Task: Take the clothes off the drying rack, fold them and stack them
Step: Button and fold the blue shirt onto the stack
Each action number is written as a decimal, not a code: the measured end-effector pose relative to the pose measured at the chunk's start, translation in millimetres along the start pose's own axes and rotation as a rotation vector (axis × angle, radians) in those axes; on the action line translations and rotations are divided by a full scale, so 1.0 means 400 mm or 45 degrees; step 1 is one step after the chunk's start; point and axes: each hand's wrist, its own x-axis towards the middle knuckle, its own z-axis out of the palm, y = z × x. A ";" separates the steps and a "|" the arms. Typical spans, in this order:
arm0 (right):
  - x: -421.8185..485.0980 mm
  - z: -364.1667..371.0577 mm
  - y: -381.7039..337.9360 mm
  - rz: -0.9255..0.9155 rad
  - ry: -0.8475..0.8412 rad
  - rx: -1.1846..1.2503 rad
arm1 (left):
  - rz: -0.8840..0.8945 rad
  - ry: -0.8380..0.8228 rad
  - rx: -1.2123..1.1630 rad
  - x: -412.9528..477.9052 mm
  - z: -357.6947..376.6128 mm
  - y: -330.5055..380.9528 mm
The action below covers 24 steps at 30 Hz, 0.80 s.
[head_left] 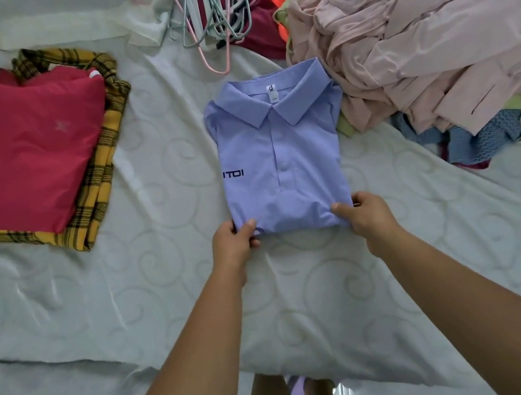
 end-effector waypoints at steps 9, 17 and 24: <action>-0.190 -0.040 0.165 0.180 -0.157 -0.058 | -0.333 -0.274 0.082 -0.158 -0.159 -0.161; -0.183 0.030 0.104 0.355 -0.229 0.294 | -0.406 -0.208 -0.167 -0.106 -0.083 -0.047; -0.250 0.001 -0.070 0.248 -0.481 0.617 | -0.231 -0.266 -0.465 -0.123 -0.159 0.092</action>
